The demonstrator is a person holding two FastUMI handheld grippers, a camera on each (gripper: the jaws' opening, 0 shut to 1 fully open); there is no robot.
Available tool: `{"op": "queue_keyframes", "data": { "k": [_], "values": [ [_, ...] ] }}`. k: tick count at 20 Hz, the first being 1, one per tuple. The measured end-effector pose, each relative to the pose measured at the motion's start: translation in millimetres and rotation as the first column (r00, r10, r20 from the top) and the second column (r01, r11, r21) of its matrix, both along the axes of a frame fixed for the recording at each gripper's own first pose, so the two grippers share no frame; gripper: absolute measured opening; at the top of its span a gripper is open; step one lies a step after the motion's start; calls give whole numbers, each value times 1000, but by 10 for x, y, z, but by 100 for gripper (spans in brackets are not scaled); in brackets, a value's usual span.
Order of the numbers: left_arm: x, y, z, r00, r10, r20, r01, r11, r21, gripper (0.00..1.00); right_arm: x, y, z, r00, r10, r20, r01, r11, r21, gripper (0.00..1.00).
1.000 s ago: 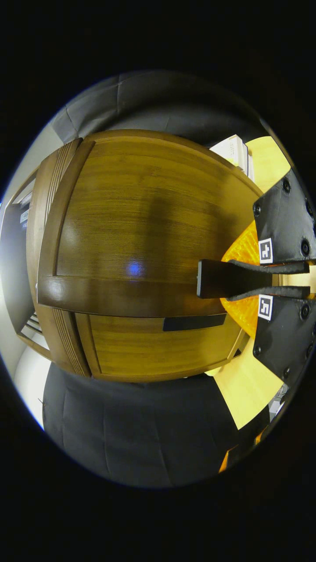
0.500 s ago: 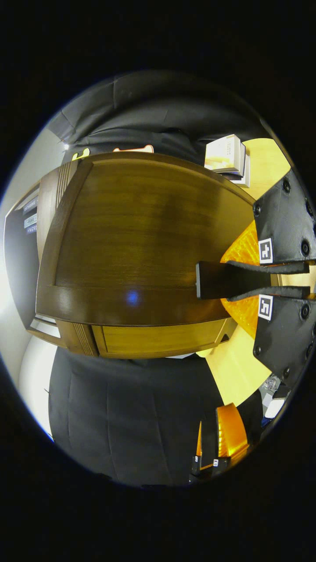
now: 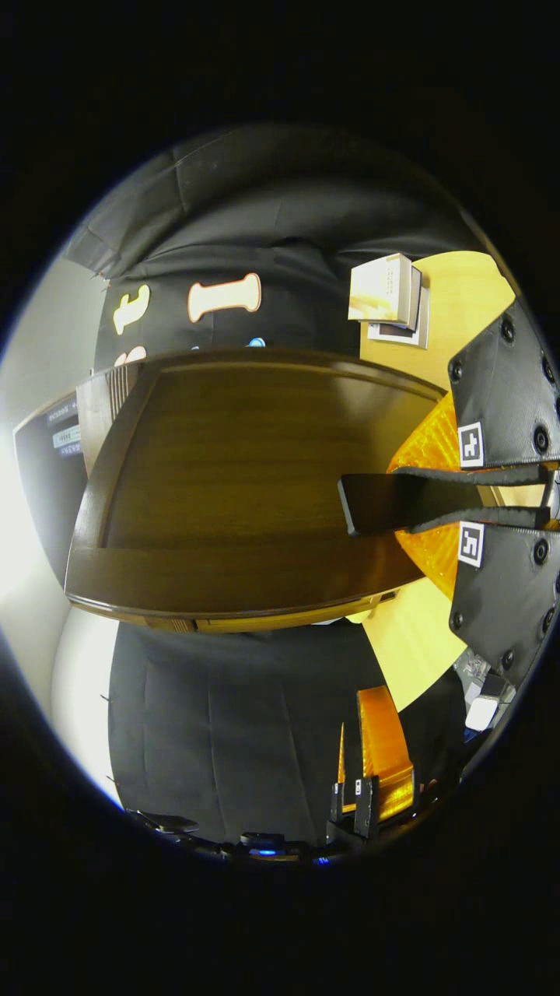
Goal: Open the right door of the double-door shoe cabinet with the right hand, and open the left door with the left hand.
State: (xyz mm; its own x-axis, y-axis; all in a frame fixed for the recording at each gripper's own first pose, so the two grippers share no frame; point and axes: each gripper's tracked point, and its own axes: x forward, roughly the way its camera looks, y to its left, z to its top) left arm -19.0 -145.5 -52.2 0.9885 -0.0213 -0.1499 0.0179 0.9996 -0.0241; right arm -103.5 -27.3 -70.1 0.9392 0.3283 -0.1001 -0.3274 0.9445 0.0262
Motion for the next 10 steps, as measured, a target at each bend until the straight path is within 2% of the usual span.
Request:
{"op": "queue_keyframes", "data": {
  "k": [3,4,7,9,10],
  "values": [
    [-50,-265,85,999,-36,33,36,999,14,99,-128,-354,-19,999,-45,15,45,999,-19,11],
    [-45,-331,83,998,-46,37,45,999,18,99,-151,-477,-27,998,-63,14,63,998,-14,8],
    [-25,-476,139,996,-65,58,65,998,15,99,-211,-788,-36,994,-111,18,111,994,4,11],
    [-25,-562,160,994,-87,70,86,996,11,99,-223,-984,-44,989,-142,30,141,990,16,7],
    [-32,-593,155,993,-99,70,98,995,15,99,-221,-1067,-45,987,-156,31,155,988,25,14]
  ]
}}
